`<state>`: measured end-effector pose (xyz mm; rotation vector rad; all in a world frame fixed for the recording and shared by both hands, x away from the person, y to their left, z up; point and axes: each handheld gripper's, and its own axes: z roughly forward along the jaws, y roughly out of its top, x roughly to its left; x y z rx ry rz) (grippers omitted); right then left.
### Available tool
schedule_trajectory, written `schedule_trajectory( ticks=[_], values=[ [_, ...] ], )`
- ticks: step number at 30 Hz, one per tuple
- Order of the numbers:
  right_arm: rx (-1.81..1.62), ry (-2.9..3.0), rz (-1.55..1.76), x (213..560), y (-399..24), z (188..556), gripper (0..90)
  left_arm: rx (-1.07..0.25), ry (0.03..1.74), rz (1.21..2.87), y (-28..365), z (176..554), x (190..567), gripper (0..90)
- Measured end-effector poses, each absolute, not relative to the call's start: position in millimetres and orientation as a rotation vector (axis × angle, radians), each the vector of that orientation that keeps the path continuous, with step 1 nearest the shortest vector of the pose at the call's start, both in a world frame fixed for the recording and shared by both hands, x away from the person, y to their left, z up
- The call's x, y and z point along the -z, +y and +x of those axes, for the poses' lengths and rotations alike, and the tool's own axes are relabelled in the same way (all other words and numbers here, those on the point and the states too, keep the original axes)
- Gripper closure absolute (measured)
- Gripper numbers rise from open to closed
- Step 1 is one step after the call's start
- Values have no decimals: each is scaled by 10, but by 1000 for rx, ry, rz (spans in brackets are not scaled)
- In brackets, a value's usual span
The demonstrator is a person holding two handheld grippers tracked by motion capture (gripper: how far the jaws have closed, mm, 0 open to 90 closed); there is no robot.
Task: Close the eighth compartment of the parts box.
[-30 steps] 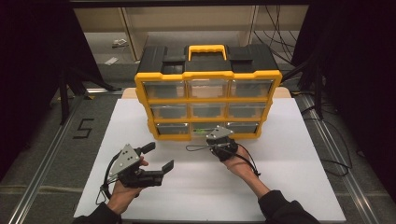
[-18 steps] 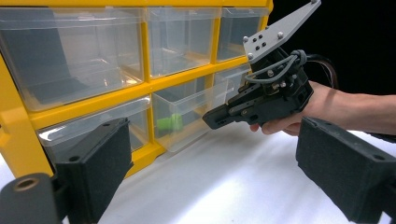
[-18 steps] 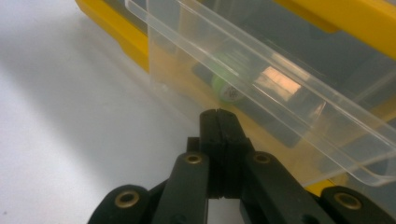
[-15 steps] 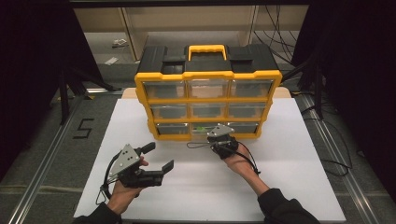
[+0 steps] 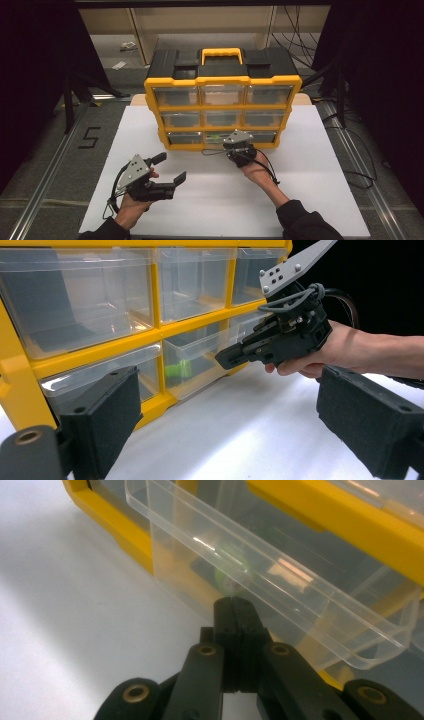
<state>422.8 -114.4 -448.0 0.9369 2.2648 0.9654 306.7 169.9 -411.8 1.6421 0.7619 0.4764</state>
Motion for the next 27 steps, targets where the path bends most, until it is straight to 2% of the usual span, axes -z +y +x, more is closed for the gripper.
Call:
schedule_trajectory(
  ticks=[27],
  values=[
    [-986,2229,958,4427,-1134,4364,900,-476,762,1638,1706,3067,4113,105]
  ],
)
